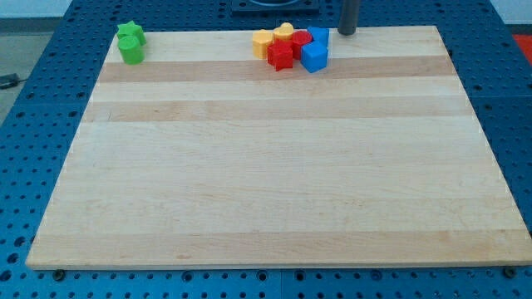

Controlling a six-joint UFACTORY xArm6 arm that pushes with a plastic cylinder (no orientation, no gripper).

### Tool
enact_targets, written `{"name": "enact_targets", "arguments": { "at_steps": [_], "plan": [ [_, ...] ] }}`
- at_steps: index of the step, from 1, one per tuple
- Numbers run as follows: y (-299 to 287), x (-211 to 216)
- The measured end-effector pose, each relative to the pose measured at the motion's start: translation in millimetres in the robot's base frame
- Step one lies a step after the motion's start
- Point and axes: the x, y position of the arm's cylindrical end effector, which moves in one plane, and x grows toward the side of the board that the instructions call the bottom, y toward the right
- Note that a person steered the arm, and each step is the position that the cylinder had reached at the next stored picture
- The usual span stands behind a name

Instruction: Move the red star bottom to the red circle

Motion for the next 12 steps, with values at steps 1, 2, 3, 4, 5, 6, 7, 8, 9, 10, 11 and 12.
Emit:
{"name": "enact_targets", "arguments": {
  "at_steps": [1, 2, 3, 4, 5, 6, 7, 8, 9, 10, 11, 12],
  "plan": [
    [-13.6, 12.8],
    [-15.1, 18.0],
    [-20.0, 26.8],
    [-31.2, 32.5],
    [-37.9, 33.8],
    [-41.5, 36.3],
    [-54.1, 37.1],
    [-75.6, 37.3],
    [-96.4, 41.8],
    [-113.5, 48.4],
    [-128.1, 56.0],
    [-132.1, 65.0]
  ]
}}
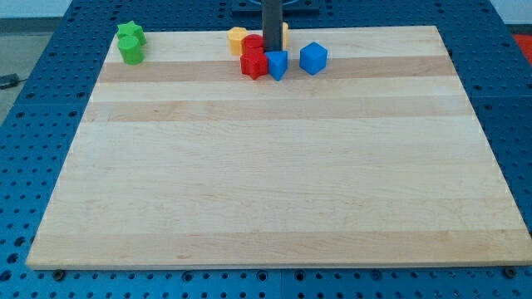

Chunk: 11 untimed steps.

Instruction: Move the red star bottom to the red circle

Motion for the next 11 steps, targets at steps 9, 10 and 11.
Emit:
{"name": "enact_targets", "arguments": {
  "at_steps": [9, 10, 11],
  "plan": [
    [-66.4, -6.7],
    [-53.7, -6.6],
    [-32.1, -6.6]
  ]
}}
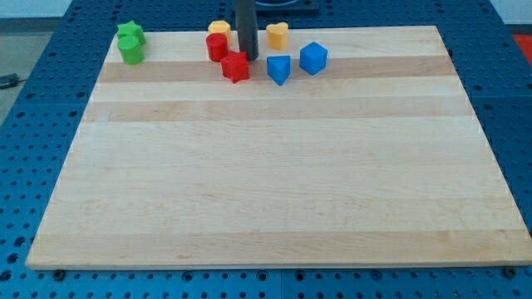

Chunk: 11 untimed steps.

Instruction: Move the red star bottom to the red circle

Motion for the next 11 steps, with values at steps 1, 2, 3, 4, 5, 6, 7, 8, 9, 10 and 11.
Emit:
{"name": "enact_targets", "arguments": {
  "at_steps": [1, 2, 3, 4, 5, 6, 7, 8, 9, 10, 11],
  "plan": [
    [1.2, 9.8],
    [1.2, 40.3],
    [1.0, 51.9],
    [-16.3, 51.9],
    [-46.1, 51.9],
    [-60.8, 53.8],
    [-75.7, 78.2],
    [-112.4, 80.0],
    [-125.1, 78.9],
    [-121.7, 71.3],
    [-121.1, 52.9]
  ]
}}
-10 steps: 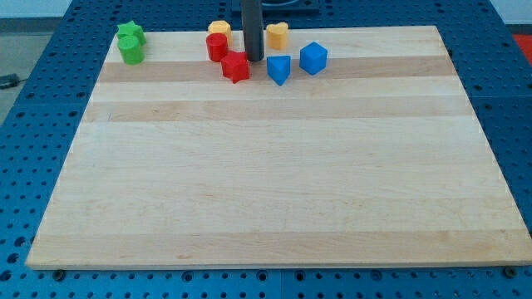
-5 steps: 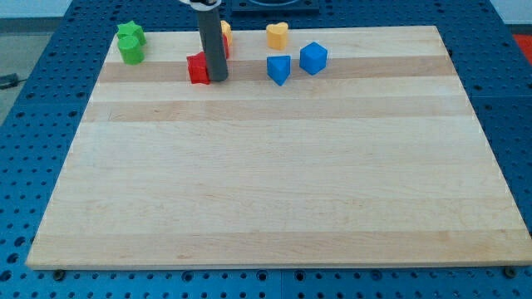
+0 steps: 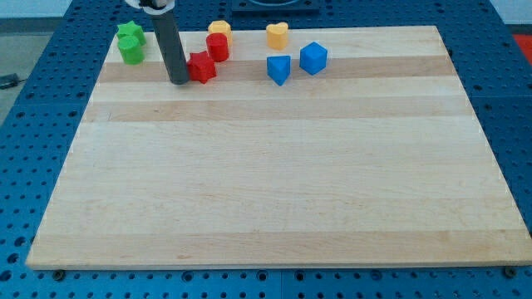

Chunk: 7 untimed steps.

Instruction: Move the red star bottom to the red circle

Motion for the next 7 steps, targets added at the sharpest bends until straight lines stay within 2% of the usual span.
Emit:
{"name": "enact_targets", "arguments": {
  "at_steps": [3, 4, 5, 7],
  "plan": [
    [-10.0, 5.7],
    [35.9, 17.2],
    [72.0, 2.8],
    [76.7, -52.3]
  ]
}}
